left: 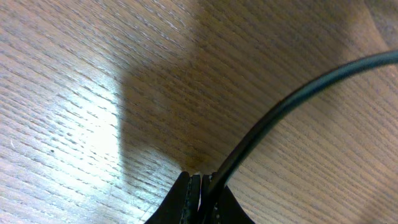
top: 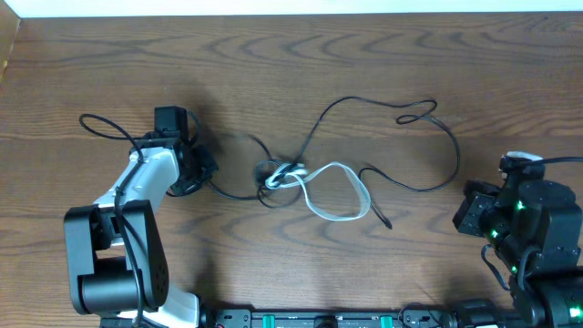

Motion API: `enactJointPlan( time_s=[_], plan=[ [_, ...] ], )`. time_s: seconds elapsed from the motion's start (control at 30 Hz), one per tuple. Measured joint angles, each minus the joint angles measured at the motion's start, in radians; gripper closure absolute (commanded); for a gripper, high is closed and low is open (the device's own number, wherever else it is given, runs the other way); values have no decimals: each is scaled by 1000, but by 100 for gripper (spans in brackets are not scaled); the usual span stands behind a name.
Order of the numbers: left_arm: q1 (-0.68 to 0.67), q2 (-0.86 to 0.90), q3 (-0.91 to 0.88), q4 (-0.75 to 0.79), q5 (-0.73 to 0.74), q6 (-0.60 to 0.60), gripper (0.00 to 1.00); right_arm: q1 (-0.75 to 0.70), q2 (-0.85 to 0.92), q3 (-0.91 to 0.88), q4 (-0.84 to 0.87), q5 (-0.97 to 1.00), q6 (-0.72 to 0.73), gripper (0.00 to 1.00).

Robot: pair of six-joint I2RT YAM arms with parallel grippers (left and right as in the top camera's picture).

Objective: Untangle cables

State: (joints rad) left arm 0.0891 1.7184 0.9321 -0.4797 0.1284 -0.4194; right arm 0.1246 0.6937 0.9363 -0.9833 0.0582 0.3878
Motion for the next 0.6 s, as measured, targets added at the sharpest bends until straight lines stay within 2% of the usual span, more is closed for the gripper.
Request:
enactJointPlan(
  time_s=[0.17,0.2,0.27,0.3,0.47,0.6],
  plan=[
    [1,0,0,3,0,0,91,-1,64,0,-40,105,3,98],
    [1,0,0,5,0,0,92,-1,82,0,-40,105,3,93],
    [1,0,0,8,0,0,92,-2,117,0,-38,85,2,89],
    [1,0,0,8,1,0,91,-3,135,0,-33,63,5,69],
    [1,0,0,8,1,0,92,-3,270,0,35,-158,6,47],
    [1,0,0,8,1,0,91,12,389,0,77,-304,-22,38]
  ],
)
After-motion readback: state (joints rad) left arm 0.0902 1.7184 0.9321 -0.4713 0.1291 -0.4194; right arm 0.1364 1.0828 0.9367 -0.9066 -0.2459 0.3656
